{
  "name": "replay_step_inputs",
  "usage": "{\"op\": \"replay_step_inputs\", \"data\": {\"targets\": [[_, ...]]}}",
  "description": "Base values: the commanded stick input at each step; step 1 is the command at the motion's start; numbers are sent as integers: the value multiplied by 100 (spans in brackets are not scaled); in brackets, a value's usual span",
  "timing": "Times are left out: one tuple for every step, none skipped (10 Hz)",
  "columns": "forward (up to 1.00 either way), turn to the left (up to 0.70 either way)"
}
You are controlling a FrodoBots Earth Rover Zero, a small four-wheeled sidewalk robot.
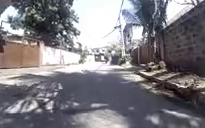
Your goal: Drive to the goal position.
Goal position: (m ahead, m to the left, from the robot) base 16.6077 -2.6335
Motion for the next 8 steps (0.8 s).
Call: {"op": "replay_step_inputs", "data": {"targets": [[100, 0], [100, 0], [100, -23], [100, -40], [100, -40], [100, -40], [100, -38], [100, -17]]}}
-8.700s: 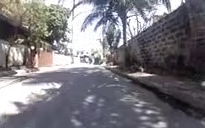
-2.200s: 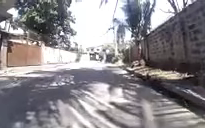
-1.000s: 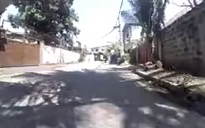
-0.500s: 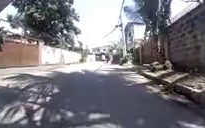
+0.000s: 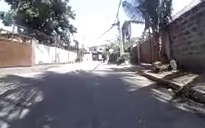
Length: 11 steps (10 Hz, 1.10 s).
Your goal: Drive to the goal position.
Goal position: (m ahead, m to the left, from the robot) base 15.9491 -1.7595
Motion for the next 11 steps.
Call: {"op": "replay_step_inputs", "data": {"targets": [[100, 0], [100, 0], [100, 0], [100, 0], [100, 0], [100, 0], [100, 0], [100, 0], [100, 0], [100, 0], [100, 0]]}}
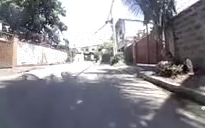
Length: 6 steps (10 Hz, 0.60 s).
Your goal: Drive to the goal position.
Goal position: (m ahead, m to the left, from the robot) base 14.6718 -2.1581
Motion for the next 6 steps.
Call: {"op": "replay_step_inputs", "data": {"targets": [[100, 0], [100, 0], [100, 0], [100, 0], [100, 0], [100, 0]]}}
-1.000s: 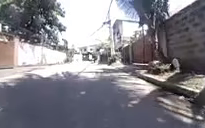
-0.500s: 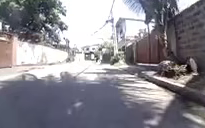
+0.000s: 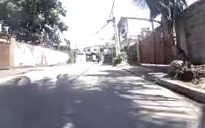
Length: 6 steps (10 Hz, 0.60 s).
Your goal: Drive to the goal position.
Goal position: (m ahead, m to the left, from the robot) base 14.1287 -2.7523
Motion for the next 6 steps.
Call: {"op": "replay_step_inputs", "data": {"targets": [[100, 0], [100, 0], [100, 0], [100, 0], [100, 0], [100, 0]]}}
